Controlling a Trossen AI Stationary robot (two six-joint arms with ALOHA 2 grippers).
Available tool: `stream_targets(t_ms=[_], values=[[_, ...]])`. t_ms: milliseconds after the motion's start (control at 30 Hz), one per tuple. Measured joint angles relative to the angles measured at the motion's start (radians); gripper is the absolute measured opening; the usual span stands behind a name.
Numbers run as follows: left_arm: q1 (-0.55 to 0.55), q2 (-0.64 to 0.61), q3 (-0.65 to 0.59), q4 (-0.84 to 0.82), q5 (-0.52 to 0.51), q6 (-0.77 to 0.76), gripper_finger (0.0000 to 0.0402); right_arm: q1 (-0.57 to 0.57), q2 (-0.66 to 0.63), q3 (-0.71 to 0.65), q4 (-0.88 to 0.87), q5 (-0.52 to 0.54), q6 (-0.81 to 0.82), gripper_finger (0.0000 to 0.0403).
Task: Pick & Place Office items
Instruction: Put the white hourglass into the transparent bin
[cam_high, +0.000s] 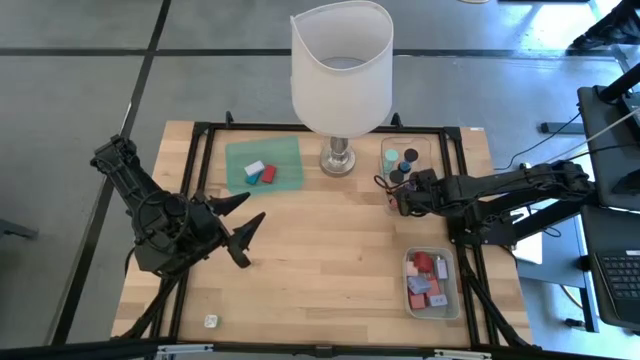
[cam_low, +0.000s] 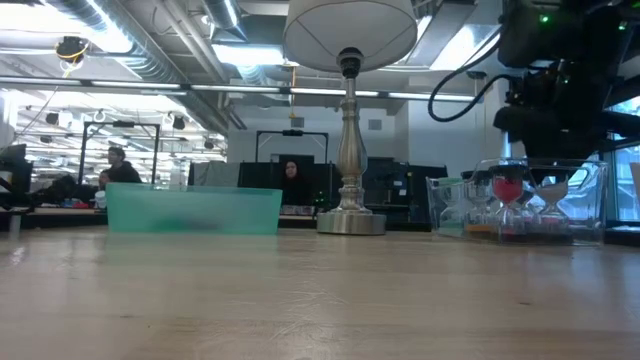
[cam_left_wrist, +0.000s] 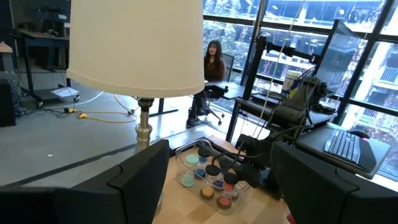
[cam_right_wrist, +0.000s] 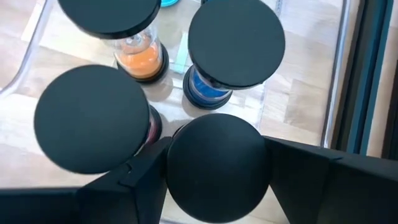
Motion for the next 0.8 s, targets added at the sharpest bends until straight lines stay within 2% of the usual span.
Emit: stream_targets(t_ms=[433,567,800], values=[[0.000,0.000,0.000,0.000,0.001,-0.070,0.0279,-0.021,-0.009,0.021,-0.055,-0.008,-0.022,0.0239],[0.000,0.000,0.000,0.000,0.001,-0.076,0.0279,-0.022,-0.009,0.055,-0.035,-0.008,-0.092,0.0241],[-0.008,0.000,0.000,0.000,0.001,-0.084,0.0279,-0.022,-0.009,0.064,-0.030,-0.004,-0.121,0.0288]])
